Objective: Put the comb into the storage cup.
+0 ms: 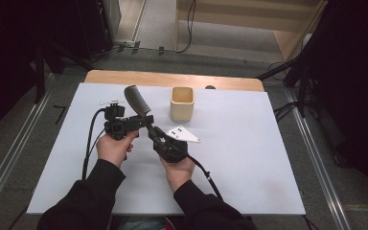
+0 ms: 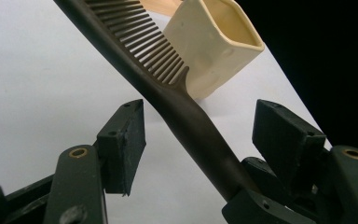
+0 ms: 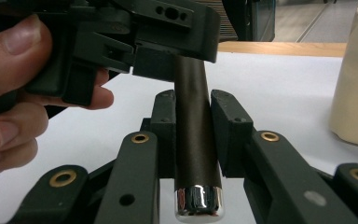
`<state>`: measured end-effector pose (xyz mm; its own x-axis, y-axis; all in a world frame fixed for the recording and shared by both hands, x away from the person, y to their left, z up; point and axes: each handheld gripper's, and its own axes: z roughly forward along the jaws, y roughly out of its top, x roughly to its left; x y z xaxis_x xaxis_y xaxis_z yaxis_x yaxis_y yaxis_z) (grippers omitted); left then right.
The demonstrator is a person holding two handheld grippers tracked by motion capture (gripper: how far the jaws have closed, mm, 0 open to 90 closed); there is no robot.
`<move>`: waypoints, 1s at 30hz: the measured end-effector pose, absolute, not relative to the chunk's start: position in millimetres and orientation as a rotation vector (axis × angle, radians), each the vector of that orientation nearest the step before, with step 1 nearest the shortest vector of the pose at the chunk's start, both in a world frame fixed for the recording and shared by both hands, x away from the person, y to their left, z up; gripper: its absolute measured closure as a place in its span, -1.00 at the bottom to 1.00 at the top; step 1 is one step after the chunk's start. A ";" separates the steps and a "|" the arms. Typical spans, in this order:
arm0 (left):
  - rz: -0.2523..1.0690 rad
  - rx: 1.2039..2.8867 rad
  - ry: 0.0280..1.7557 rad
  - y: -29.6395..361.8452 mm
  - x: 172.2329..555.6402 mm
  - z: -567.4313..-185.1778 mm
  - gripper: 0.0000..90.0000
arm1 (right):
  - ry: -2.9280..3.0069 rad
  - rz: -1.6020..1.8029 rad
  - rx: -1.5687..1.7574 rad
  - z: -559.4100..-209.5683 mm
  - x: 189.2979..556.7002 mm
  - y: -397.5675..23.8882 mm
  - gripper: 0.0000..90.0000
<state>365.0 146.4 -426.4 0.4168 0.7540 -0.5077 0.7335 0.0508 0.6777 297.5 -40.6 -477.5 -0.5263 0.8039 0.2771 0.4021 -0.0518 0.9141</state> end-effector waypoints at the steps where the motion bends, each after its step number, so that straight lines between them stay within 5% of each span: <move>1: 0.025 1.672 1.321 146.1 364.9 -426.7 -0.17 | 1.880 1.601 1.288 -477.5 297.4 -40.0 0.56; 19: -0.029 1.607 1.367 149.0 367.5 -432.7 0.31 | 1.870 1.612 1.275 -476.4 295.7 -35.2 0.56; 30: -0.100 1.550 1.378 153.4 369.1 -435.5 0.41 | 1.871 1.611 1.272 -477.0 295.8 -34.5 0.56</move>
